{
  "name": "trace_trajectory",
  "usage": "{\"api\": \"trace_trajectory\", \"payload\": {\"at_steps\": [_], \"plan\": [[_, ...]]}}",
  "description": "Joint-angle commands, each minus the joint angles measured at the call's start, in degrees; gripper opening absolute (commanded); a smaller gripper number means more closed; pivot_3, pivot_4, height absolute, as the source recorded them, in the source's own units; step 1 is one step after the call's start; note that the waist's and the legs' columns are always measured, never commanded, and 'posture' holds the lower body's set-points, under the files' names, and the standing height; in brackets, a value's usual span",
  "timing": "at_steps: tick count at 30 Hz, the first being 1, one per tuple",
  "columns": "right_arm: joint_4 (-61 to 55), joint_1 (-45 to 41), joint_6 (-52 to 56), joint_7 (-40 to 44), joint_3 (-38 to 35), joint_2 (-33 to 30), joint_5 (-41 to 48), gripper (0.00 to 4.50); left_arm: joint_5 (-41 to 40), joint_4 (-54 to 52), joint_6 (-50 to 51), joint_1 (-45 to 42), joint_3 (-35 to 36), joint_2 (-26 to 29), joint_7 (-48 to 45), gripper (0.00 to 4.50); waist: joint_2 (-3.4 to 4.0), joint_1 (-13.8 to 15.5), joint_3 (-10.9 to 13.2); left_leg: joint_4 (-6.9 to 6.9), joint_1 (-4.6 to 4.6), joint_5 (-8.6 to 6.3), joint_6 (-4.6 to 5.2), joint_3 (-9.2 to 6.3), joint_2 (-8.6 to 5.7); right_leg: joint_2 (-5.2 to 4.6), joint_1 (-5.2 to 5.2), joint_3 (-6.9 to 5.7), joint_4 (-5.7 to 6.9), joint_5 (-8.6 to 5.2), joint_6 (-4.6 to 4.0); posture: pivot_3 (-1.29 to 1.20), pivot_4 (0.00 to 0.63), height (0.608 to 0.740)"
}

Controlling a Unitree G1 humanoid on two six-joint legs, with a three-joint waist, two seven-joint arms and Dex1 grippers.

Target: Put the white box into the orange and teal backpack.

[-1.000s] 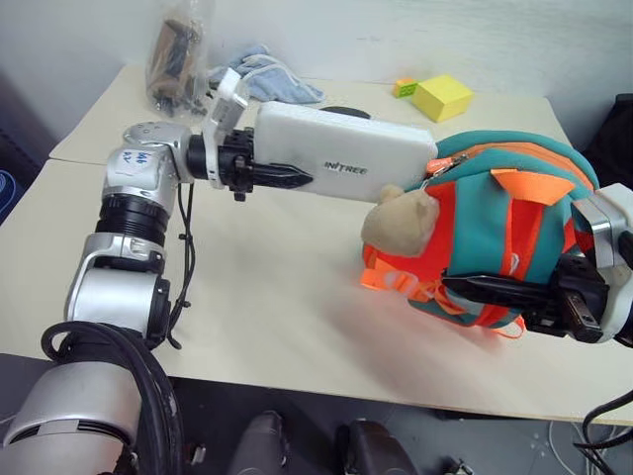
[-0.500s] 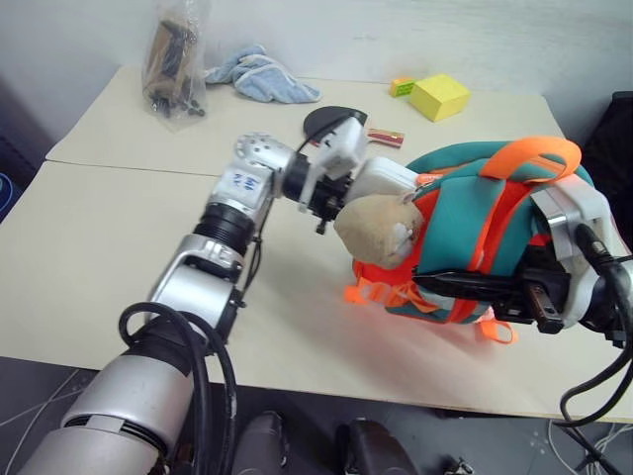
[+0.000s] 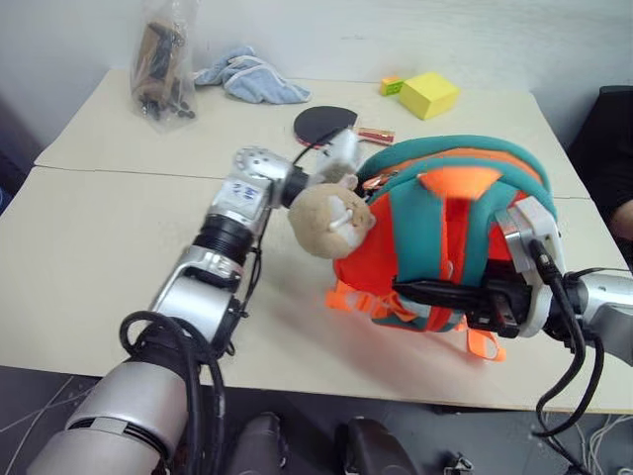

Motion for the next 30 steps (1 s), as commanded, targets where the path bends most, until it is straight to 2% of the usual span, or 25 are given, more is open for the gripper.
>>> {"api": "trace_trajectory", "payload": {"at_steps": [1,7,12,17,22,28,29,30], "plan": [[-2.2,1.0,-2.0,-0.7,-2.9,0.4,1.3,0.0,-3.2,-4.6,3.5,-0.1,3.6,5.3,-3.0,4.45,0.0,0.1,0.0,0.01,0.01,0.01,-0.01,0.0,0.0,0.0,0.0,0.0,0.01,0.0,0.0,0.0,0.15,0.74],[-2.8,2.9,-3.2,-1.8,-2.5,1.2,1.1,0.0,-12.9,-15.3,17.7,1.2,5.5,17.6,-7.0,4.45,0.0,0.2,0.0,0.02,0.0,0.01,-0.02,-0.09,-0.01,-0.04,0.04,-0.03,-0.02,0.0,0.0,0.0,0.15,0.74],[-2.7,2.4,-3.2,-3.2,-2.3,1.5,1.9,0.0,-18.6,-31.1,23.5,6.9,6.2,20.4,-3.9,4.45,0.02,0.3,0.0,0.08,0.01,0.01,-0.02,-0.33,-0.06,-0.08,0.18,-0.04,-0.06,0.0,0.0,0.0,0.15,0.74],[-2.4,2.0,-3.1,-3.5,-2.0,1.3,2.3,0.0,-16.3,-35.6,20.7,9.4,3.6,16.2,2.9,4.45,0.02,0.4,0.0,0.18,0.01,0.05,0.02,-0.55,-0.12,-0.05,0.34,-0.08,-0.1,0.0,0.0,0.0,0.15,0.74],[-2.5,1.1,-3.2,-4.6,-1.7,1.6,3.3,0.0,-7.4,-29.4,8.0,8.8,-0.3,10.8,9.0,4.45,0.02,0.4,0.0,0.17,0.01,0.05,0.03,-0.55,-0.14,0.01,0.35,-0.06,-0.11,0.0,0.0,0.0,0.15,0.74],[-3.8,2.3,-3.8,-6.0,-2.0,2.1,3.8,0.0,-8.0,-27.0,7.7,8.4,1.1,8.6,10.5,4.45,0.02,0.2,0.0,0.1,-0.03,0.05,0.02,-0.54,-0.12,0.07,0.28,-0.03,-0.12,0.0,0.0,0.0,0.15,0.74],[-4.0,2.5,-3.8,-6.2,-2.1,2.2,3.8,0.0,-8.1,-26.7,7.7,8.4,1.4,8.5,10.6,4.07,0.02,0.3,0.0,0.09,-0.03,0.05,0.02,-0.55,-0.12,0.07,0.29,-0.03,-0.11,0.0,0.0,0.0,0.15,0.74],[-4.1,2.8,-4.0,-6.5,-2.2,2.3,3.8,0.0,-8.2,-26.2,7.6,8.1,1.7,8.5,10.8,3.87,0.02,0.3,0.0,0.09,-0.03,0.06,0.01,-0.55,-0.12,0.07,0.29,-0.03,-0.11,0.0,0.0,0.0,0.15,0.74]]}}
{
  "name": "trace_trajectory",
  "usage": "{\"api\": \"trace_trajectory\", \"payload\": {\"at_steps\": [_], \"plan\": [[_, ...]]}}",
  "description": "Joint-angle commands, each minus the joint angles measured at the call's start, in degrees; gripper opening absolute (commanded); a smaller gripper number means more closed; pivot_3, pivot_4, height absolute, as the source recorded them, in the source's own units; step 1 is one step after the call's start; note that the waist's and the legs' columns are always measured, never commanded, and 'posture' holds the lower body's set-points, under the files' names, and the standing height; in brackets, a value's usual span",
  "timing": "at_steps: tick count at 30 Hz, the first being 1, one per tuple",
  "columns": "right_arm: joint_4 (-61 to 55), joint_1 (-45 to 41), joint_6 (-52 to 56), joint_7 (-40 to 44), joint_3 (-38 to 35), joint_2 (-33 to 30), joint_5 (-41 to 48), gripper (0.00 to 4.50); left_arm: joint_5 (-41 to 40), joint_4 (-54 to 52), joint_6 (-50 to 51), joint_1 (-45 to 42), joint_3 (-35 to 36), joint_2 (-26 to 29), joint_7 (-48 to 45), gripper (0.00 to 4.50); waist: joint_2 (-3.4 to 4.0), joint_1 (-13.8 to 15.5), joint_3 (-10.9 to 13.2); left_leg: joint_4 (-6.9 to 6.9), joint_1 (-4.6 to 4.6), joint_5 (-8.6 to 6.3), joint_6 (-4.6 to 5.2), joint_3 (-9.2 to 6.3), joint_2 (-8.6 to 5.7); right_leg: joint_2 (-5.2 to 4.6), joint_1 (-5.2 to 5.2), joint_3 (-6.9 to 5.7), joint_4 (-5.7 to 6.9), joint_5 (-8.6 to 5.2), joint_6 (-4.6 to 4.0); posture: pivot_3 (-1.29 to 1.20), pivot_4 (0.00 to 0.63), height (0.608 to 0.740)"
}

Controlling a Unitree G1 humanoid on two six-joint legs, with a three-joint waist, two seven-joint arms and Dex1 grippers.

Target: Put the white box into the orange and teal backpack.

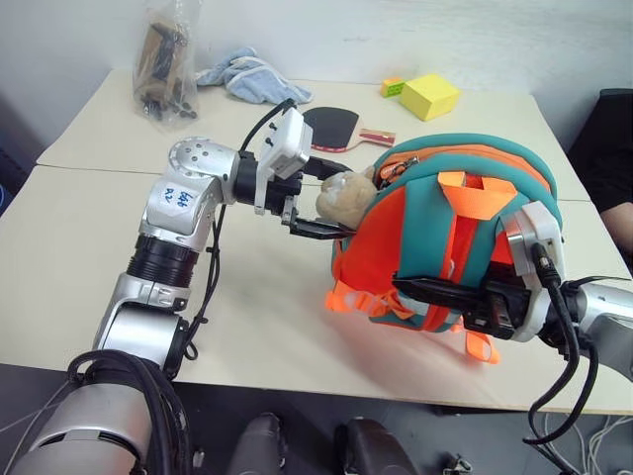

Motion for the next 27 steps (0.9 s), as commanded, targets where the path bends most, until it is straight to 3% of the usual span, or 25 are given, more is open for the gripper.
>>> {"api": "trace_trajectory", "payload": {"at_steps": [1,7,11,16,20,24,27], "plan": [[-2.5,0.7,-1.8,-0.8,-1.2,0.7,1.4,0.0,-1.3,1.0,-0.5,-2.1,2.4,-0.3,0.3,3.59,0.0,0.0,0.0,0.01,0.0,0.0,0.0,0.0,0.0,0.0,0.01,0.0,0.0,0.0,0.0,0.0,0.15,0.74],[-3.4,3.0,-3.0,-1.0,-1.8,0.8,0.4,0.0,-1.6,5.4,-0.4,-5.3,4.0,1.0,-1.5,1.99,0.0,0.0,0.0,0.04,-0.01,0.0,0.0,0.0,0.0,-0.01,0.01,0.0,0.0,0.0,0.0,0.0,0.15,0.74],[-4.2,5.8,-4.0,-1.0,-3.4,0.7,0.4,0.0,-0.3,12.2,-0.3,-8.9,5.1,4.5,-2.6,1.32,0.0,-0.1,0.0,0.02,0.0,0.0,-0.01,0.0,0.0,0.02,0.0,0.0,0.02,0.0,0.0,0.0,0.15,0.74],[-5.3,11.1,-5.7,-0.9,-5.6,1.1,-1.4,0.0,3.2,21.5,-5.7,-9.5,4.4,10.3,-7.6,1.32,0.0,-0.1,0.0,0.0,0.04,0.01,-0.02,0.01,0.01,0.04,0.0,0.03,0.03,0.0,0.0,0.0,0.15,0.74],[-5.9,13.7,-7.1,-1.0,-6.9,1.5,-1.5,0.0,6.9,23.5,-11.1,-6.4,1.6,11.7,-10.1,1.32,0.0,0.0,0.0,0.0,0.06,0.02,-0.04,0.0,0.01,0.03,0.01,0.02,0.04,0.0,0.0,0.0,0.15,0.74],[-5.5,13.9,-7.9,-1.4,-7.3,1.5,-1.8,0.0,12.9,23.3,-20.7,-1.4,-2.9,10.2,-8.3,1.32,0.01,0.0,0.0,0.03,0.08,0.02,-0.03,0.0,0.0,-0.03,0.05,0.02,0.02,0.0,0.0,0.0,0.15,0.74],[-4.9,13.7,-8.0,-0.9,-7.7,1.0,-2.1,0.0,17.9,25.0,-27.4,2.2,-6.5,5.9,-2.7,1.32,0.01,0.1,0.0,0.04,0.09,0.01,-0.02,0.0,0.0,-0.03,0.06,0.02,0.02,0.0,0.0,0.0,0.15,0.74]]}}
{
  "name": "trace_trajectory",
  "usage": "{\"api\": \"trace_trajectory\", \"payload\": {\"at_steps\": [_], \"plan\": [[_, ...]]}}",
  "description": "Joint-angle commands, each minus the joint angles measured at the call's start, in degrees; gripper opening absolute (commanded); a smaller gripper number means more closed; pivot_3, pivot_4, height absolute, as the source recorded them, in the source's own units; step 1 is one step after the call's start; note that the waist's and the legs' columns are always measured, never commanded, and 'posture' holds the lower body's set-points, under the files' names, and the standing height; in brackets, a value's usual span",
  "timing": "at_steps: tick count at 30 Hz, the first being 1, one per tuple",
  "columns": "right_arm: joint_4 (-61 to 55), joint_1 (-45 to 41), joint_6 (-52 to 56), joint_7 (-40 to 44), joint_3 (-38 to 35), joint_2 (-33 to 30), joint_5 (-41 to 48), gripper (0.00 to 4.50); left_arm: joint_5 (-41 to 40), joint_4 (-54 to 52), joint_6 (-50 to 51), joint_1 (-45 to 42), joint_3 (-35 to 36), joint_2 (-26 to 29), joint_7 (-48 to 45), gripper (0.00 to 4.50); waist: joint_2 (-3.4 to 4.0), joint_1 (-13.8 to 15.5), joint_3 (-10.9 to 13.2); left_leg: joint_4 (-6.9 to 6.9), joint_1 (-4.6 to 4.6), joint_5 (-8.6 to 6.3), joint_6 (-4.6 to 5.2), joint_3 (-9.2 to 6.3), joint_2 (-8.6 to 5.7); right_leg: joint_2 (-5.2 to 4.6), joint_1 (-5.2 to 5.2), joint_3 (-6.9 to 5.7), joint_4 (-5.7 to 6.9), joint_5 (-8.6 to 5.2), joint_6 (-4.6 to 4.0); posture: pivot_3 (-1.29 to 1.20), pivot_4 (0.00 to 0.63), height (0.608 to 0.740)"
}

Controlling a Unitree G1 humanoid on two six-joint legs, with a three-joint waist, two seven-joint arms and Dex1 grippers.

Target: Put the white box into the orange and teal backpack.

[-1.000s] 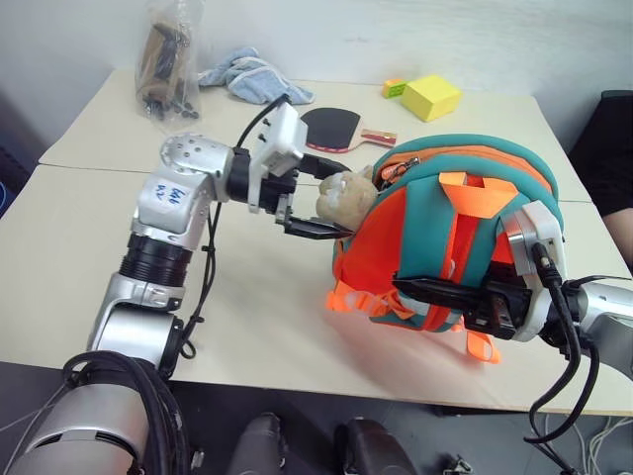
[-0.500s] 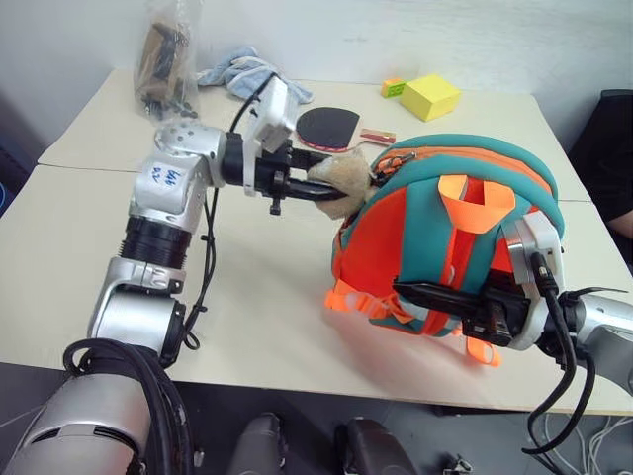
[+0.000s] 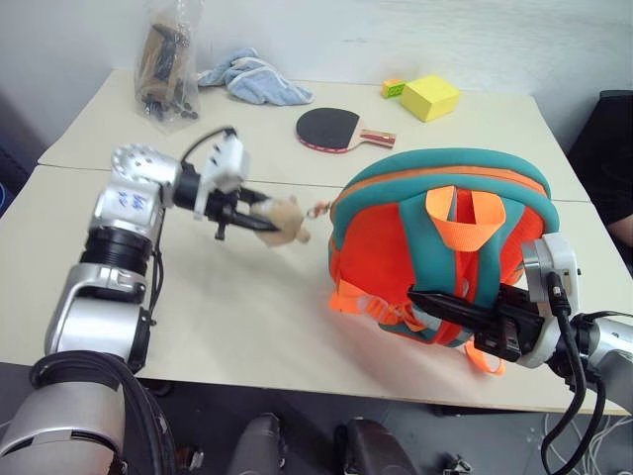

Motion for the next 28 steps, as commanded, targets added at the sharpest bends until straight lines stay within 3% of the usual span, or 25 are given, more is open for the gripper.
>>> {"api": "trace_trajectory", "payload": {"at_steps": [1,5,9,12,14,20,23,25,28], "plan": [[-0.5,-0.2,-1.7,0.5,-2.5,-0.3,-0.2,0.0,5.8,2.0,-6.5,2.7,-3.5,-4.0,6.1,1.32,0.0,0.1,0.0,0.01,-0.01,0.0,0.0,0.0,0.0,0.0,0.0,0.0,0.01,0.0,0.0,0.0,0.15,0.74],[-0.5,-1.6,-3.1,-0.2,-1.4,0.3,-4.2,0.0,6.7,3.7,-7.8,4.8,-3.6,-9.9,11.7,1.32,-0.01,0.1,0.0,0.03,-0.05,-0.01,0.02,0.0,0.0,0.0,-0.01,-0.01,0.01,0.0,0.0,0.0,0.15,0.74],[0.8,-2.5,-4.2,-3.1,0.9,0.7,-12.2,0.0,2.6,-1.8,-1.6,7.7,-1.2,-9.9,8.5,1.32,0.0,0.0,0.0,0.03,0.0,-0.01,0.01,0.01,-0.01,0.01,-0.01,0.0,0.09,0.0,0.0,0.0,0.15,0.74],[1.2,-0.3,-3.4,-2.3,-0.5,0.5,-12.5,0.88,-1.0,-6.2,5.9,9.3,1.0,-7.3,5.0,2.12,0.0,0.0,0.0,0.01,0.0,0.01,-0.02,0.0,-0.01,0.02,-0.04,0.0,0.12,0.0,0.0,0.0,0.15,0.74],[0.5,5.5,-3.0,1.8,-7.4,-1.1,-12.6,1.56,-4.2,-10.0,11.7,11.3,3.8,-2.1,1.5,2.76,0.0,0.0,0.0,-0.01,-0.02,0.01,-0.02,0.0,-0.01,0.02,-0.05,0.0,0.12,0.0,0.0,0.0,0.15,0.74],[6.9,24.9,2.7,22.3,-37.2,-5.1,-9.7,3.55,-16.8,-22.3,33.5,14.3,12.1,13.2,-7.3,4.5,0.06,-0.1,0.0,-0.17,0.02,0.04,-0.05,-0.01,0.01,0.09,0.0,0.02,0.02,-0.02,-0.04,0.0,0.15,0.74],[15.6,29.6,5.6,30.1,-49.4,-7.3,-9.5,4.48,-20.9,-24.3,39.7,14.5,16.3,19.8,-8.2,4.5,0.05,-0.1,0.0,-0.18,0.17,-0.04,0.07,-0.05,-0.01,0.04,0.22,0.03,-0.31,-0.02,-0.04,0.0,0.15,0.74],[20.5,30.2,6.9,32.0,-53.2,-8.6,-9.7,4.48,-23.3,-24.6,42.3,14.3,18.5,22.2,-7.2,4.5,0.05,-0.1,0.0,-0.21,0.29,-0.14,0.26,-0.05,-0.03,0.01,0.36,0.01,-0.41,-0.02,-0.04,0.0,0.15,0.74],[23.2,29.1,6.7,32.7,-52.7,-9.1,-11.0,4.48,-25.4,-26.8,42.9,15.3,20.3,22.6,-5.1,4.5,0.03,-0.1,0.0,-0.72,1.1,-0.18,0.3,-0.05,-0.03,-0.02,1.15,0.02,-0.93,-0.03,-0.05,0.0,0.15,0.74]]}}
